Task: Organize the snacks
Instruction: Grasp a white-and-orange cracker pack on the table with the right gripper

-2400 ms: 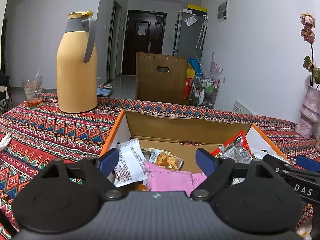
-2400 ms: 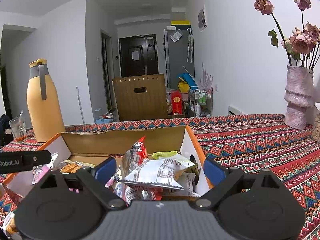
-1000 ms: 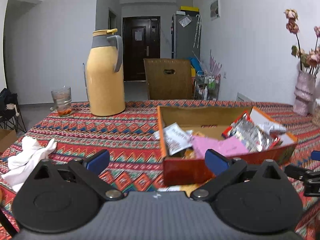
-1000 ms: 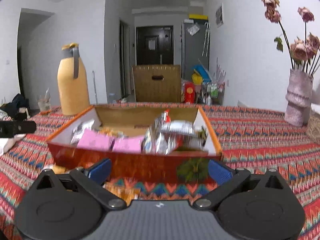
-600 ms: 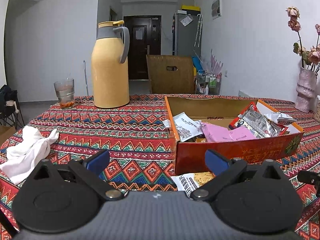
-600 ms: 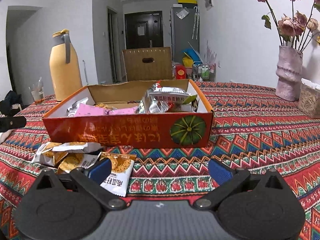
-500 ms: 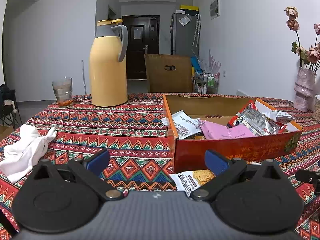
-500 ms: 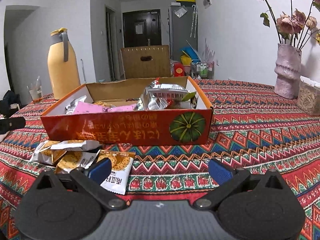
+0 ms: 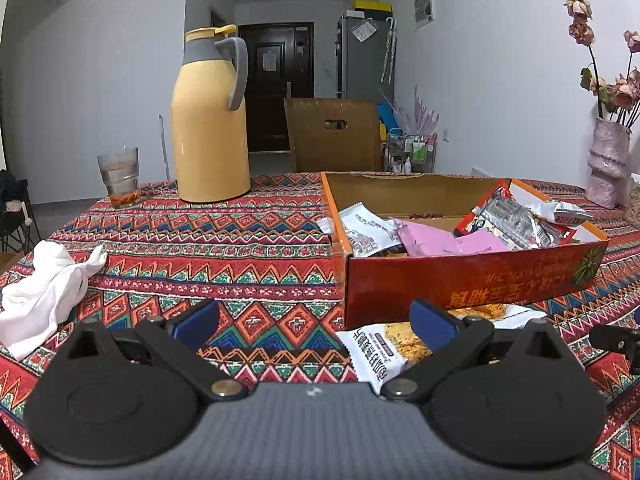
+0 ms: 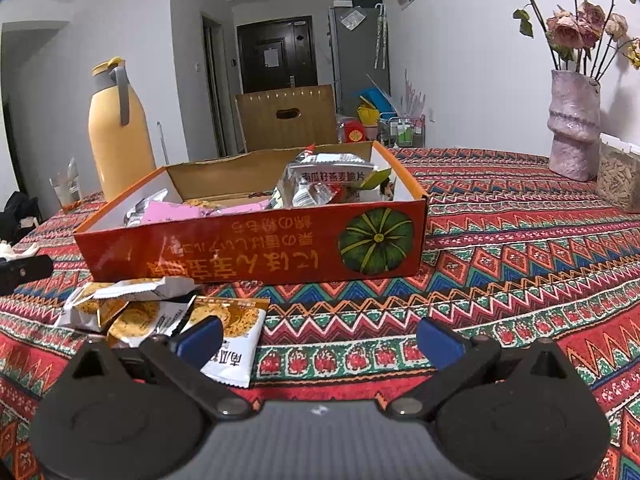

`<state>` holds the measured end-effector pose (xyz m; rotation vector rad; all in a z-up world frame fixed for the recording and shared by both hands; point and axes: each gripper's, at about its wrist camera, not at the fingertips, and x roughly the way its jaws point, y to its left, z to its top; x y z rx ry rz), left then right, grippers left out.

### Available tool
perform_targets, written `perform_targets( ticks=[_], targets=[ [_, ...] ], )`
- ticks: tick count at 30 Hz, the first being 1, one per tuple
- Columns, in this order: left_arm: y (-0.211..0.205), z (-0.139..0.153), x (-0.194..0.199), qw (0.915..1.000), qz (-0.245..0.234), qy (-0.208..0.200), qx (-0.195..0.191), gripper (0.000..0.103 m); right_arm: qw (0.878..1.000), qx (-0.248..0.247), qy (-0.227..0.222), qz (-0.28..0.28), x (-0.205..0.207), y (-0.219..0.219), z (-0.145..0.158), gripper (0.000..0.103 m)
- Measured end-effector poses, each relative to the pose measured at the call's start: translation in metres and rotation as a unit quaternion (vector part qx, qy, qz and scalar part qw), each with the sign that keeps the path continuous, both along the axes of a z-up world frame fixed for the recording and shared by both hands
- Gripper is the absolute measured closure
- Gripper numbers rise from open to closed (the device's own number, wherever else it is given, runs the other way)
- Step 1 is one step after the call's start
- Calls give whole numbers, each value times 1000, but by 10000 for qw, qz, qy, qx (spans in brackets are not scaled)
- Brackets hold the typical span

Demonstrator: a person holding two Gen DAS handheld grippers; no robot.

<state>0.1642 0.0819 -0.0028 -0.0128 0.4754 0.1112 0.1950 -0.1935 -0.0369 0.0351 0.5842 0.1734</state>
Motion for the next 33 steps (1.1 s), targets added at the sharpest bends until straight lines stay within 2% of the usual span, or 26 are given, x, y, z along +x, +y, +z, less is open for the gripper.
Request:
perform_targets(
  ticks=[10,13,18,22,26,28,31,33],
  targets=[
    [2,-4,4,9999,32,126,-30,0,9998,-77,73,152,0,13,8,0],
    [2,-4,4,9999,38,122,-55,0,9989,-297,258,260,8,27,7,0],
    [3,-3,2,9999,37,98,-71,0,9972,-398,502,383,28,47,6,0],
    [3,-3,3,9999,40,114,-106,0,9955,-544,700,323,41,58,-2,0],
    [4,-3,3,9998,39,111,-129,0,9941,-522,896,315,51,61,-10,13],
    [4,-3,3,9998,45,119,-125,0,9948,-512,821,329,49,61,-12,16],
    [4,-3,3,9998,52,147,-126,0,9948,-507,764,445,46,63,-10,31],
    [5,-4,3,9998,60,153,-125,0,9948,-488,719,536,42,63,-9,51]
  ],
)
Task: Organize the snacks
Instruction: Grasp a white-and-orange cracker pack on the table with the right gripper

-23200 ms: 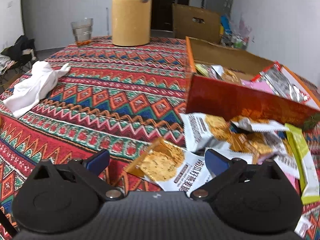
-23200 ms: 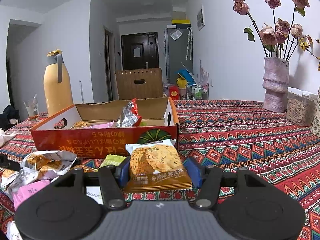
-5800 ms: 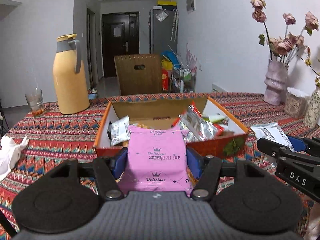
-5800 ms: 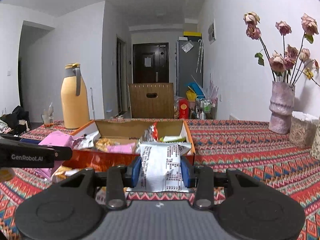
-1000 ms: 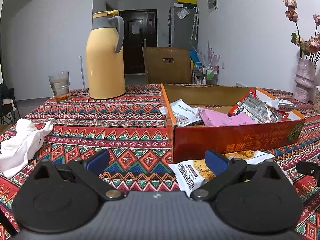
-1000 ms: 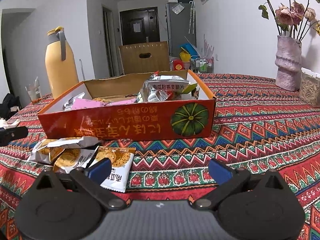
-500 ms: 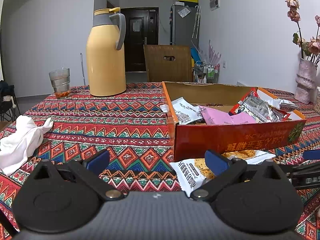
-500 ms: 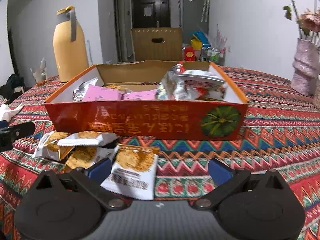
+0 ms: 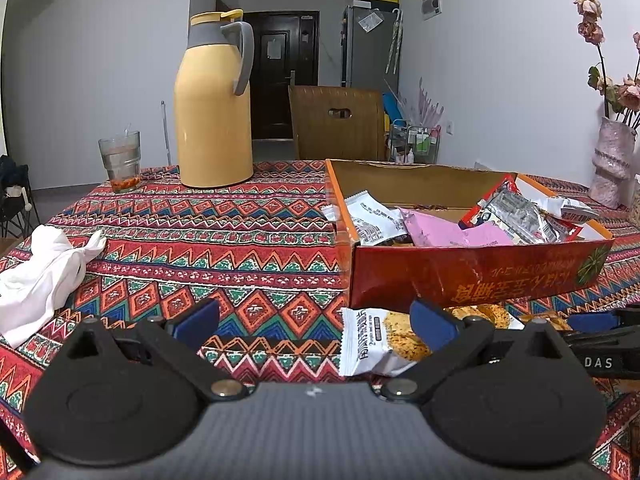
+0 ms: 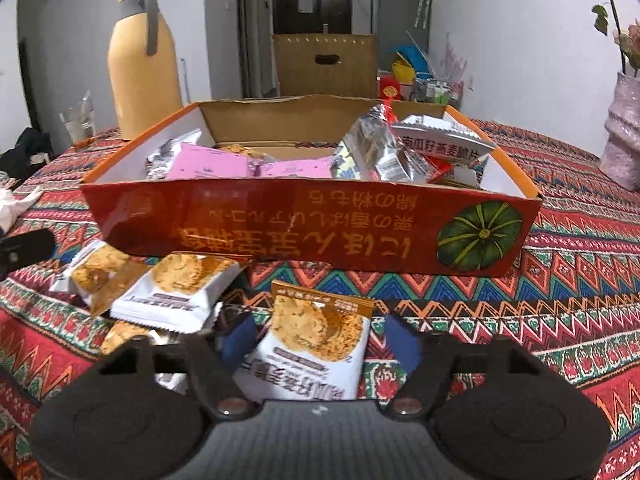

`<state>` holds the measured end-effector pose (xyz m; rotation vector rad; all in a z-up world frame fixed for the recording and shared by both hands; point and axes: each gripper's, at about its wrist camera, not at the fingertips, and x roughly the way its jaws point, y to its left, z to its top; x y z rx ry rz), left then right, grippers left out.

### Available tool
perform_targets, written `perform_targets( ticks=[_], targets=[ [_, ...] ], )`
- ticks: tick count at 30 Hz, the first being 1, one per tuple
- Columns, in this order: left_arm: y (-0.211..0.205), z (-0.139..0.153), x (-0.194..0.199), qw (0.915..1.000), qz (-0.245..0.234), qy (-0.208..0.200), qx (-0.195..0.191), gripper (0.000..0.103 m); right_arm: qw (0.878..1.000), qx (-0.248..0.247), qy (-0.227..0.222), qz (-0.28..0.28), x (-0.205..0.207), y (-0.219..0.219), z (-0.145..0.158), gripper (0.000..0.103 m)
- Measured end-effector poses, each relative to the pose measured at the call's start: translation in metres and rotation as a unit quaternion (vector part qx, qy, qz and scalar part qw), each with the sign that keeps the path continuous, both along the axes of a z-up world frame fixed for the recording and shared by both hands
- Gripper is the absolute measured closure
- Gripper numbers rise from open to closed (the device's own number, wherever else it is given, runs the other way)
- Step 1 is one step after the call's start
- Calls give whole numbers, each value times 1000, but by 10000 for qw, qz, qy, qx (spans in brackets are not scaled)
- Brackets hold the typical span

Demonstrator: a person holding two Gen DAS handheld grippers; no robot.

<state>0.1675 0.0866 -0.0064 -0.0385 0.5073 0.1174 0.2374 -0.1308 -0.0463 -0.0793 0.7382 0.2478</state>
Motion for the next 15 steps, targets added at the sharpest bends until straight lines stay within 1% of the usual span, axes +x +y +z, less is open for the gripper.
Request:
perform_targets(
  ticks=[5,10,13,15],
  targets=[
    [0,-2,2,10000,21,47,-6,0,9999,109,-57,110,-6,-4,3,64],
    [2,-4,6,9999,46,152,-57,0,9995,220,-216,118,-14,-16,12,66],
    [5,-6,11,9994,66,297,-183,0,9992,231,-315,33,-14,-26,17,66],
    [9,-5,15,9985,80,426,-338,0,9992,173,-353,-45,-13,-36,18,66]
  ],
)
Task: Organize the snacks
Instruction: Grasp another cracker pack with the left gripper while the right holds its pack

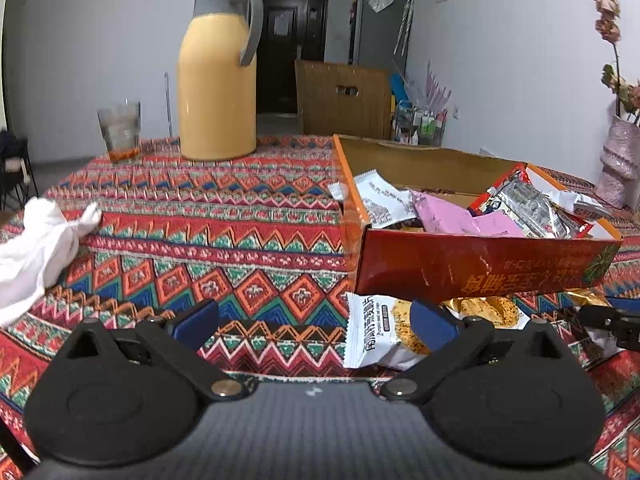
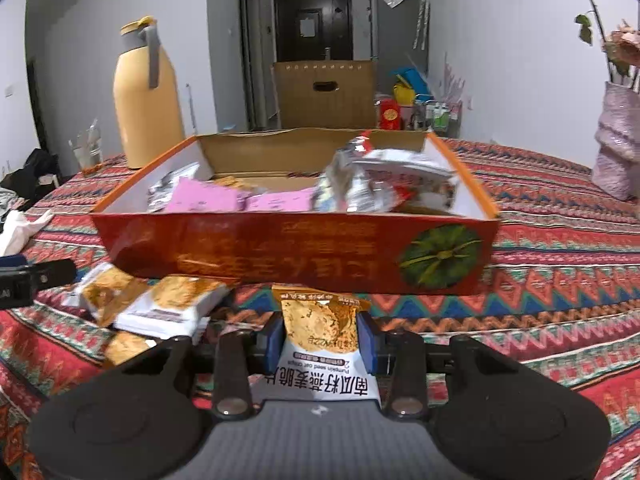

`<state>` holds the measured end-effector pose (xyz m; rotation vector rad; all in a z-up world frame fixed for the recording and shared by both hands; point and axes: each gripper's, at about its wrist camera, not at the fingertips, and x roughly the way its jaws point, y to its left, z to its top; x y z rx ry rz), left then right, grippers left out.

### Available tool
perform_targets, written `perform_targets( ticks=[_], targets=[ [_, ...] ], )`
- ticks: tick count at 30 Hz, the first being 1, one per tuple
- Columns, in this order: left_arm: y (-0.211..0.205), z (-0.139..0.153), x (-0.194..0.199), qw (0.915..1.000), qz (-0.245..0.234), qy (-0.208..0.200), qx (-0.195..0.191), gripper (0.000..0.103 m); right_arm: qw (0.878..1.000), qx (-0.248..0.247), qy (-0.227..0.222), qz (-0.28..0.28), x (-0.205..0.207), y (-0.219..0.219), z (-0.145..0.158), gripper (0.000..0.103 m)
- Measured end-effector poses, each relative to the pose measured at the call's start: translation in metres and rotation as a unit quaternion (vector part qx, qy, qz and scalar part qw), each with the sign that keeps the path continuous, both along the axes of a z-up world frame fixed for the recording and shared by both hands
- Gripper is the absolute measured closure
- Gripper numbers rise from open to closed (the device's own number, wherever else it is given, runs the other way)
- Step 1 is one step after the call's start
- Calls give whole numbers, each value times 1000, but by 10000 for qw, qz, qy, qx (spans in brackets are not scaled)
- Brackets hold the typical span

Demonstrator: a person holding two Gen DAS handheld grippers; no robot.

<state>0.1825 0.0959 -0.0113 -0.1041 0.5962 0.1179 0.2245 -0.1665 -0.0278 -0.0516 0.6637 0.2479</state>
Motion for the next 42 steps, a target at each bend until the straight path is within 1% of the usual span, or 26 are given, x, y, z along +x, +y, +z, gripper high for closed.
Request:
perform_targets(
  ticks=[2,4,6,9,12,18,21,26,28,30,31,33,35,36,37,42],
  targets=[
    [3,2,2,9999,4,73,-151,0,10000,-59,-30,-74,2,-10,0,66],
    [3,6,3,9998,-4,102,-197,0,9998,-78,-60,-181,5,-22,0,66],
    [-2,9,5,9998,-30,139,-104,0,9995,-41,-82,-309,10,-33,-2,66],
    [-12,11,10,9997,-92,217,99,0,9984,195,-88,-517,15,-48,-7,66],
    [-22,11,18,9990,-121,332,255,0,9981,259,-152,-537,16,-49,-11,66],
    [-36,1,32,9980,-107,504,360,0,9974,390,-310,-513,13,-54,-8,65],
    [-41,-8,38,9968,-50,624,494,0,9974,421,-330,-480,12,-54,-8,65],
    [-42,-20,39,9967,-160,658,455,1,9974,408,-360,-462,10,-53,-9,65],
    [-43,-21,38,9967,-271,630,424,5,9977,378,-357,-443,10,-51,-10,65],
    [-45,-22,37,9966,-361,599,440,15,9978,347,-362,-426,9,-50,-11,65],
    [-45,-22,37,9966,-391,595,424,18,9979,335,-367,-417,9,-49,-11,65],
    [-45,-22,37,9965,-441,613,358,30,9980,316,-370,-413,9,-48,-12,65],
    [-44,-23,38,9964,-475,632,306,36,9981,302,-360,-407,9,-48,-12,65],
    [-45,-23,38,9962,-516,635,292,43,9981,293,-359,-404,9,-47,-12,65],
    [-46,-23,37,9962,-544,615,297,43,9981,287,-359,-400,9,-47,-12,65],
    [-50,-20,30,9966,-605,406,380,51,9981,252,-397,-387,8,-46,-12,65]
  ],
)
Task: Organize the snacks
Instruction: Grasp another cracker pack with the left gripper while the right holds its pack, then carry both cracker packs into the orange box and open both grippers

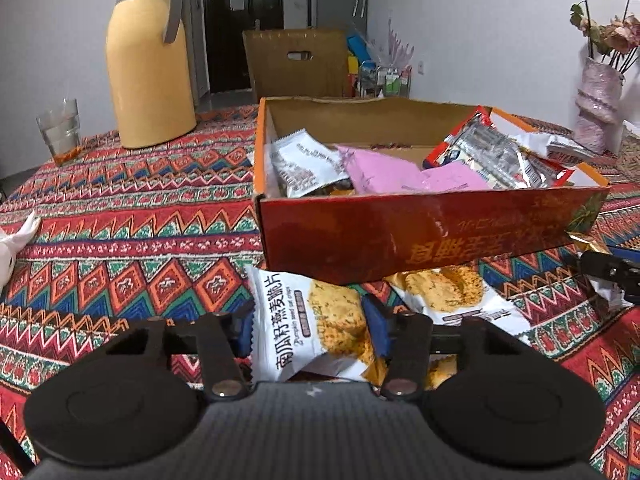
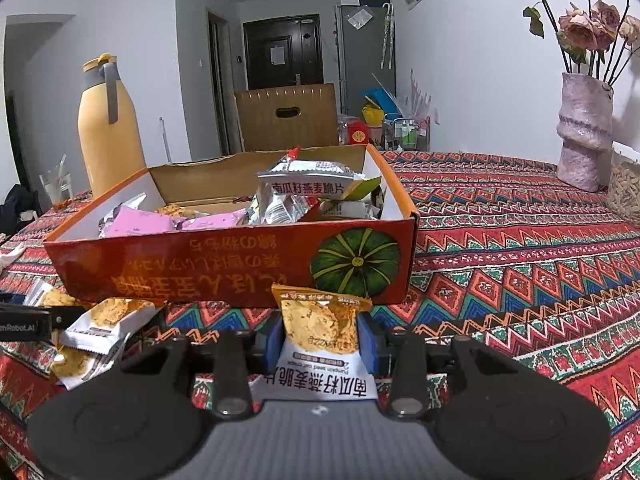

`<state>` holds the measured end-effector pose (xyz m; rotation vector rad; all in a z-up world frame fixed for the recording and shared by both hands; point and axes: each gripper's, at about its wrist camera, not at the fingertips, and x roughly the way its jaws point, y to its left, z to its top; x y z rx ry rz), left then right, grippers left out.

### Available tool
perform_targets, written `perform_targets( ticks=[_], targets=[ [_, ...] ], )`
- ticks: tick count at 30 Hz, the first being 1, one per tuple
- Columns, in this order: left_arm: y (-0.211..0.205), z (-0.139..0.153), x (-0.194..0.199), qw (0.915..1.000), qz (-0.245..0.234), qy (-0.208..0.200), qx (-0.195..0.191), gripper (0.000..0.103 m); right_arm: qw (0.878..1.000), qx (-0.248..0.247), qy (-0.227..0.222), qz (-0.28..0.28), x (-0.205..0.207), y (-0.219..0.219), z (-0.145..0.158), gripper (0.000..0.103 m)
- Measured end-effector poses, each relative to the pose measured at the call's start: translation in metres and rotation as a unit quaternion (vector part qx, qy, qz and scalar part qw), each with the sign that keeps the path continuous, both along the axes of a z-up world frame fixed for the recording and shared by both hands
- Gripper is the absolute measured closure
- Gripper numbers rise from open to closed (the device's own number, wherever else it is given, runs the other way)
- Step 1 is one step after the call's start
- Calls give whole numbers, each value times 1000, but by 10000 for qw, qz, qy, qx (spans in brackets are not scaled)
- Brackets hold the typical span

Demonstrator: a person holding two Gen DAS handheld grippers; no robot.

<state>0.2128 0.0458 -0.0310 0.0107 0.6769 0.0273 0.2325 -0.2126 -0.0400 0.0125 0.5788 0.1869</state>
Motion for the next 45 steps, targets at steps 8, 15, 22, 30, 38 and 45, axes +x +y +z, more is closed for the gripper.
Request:
perform_targets(
  ticks=[8,15,22,30,38,45],
  targets=[
    [-4,2,-6,9998,-21,-123,141,52,10000,-49,-44,3,-1,1,-1,65],
    [-6,5,-8,9995,-46,-214,209,52,9999,17,-90,52,-2,0,0,65],
    [-5,25,-24,9987,-98,-480,145,52,9993,176,-290,169,-9,-1,8,65],
    [-15,54,-33,9961,-141,-869,112,52,9972,301,-612,316,-18,2,35,65],
    [-27,77,-17,9940,-37,-1091,-30,52,9940,265,-980,405,-4,16,67,65],
    [-33,97,6,9909,216,-1318,-172,52,9922,286,-1136,421,23,32,82,65]
  ],
)
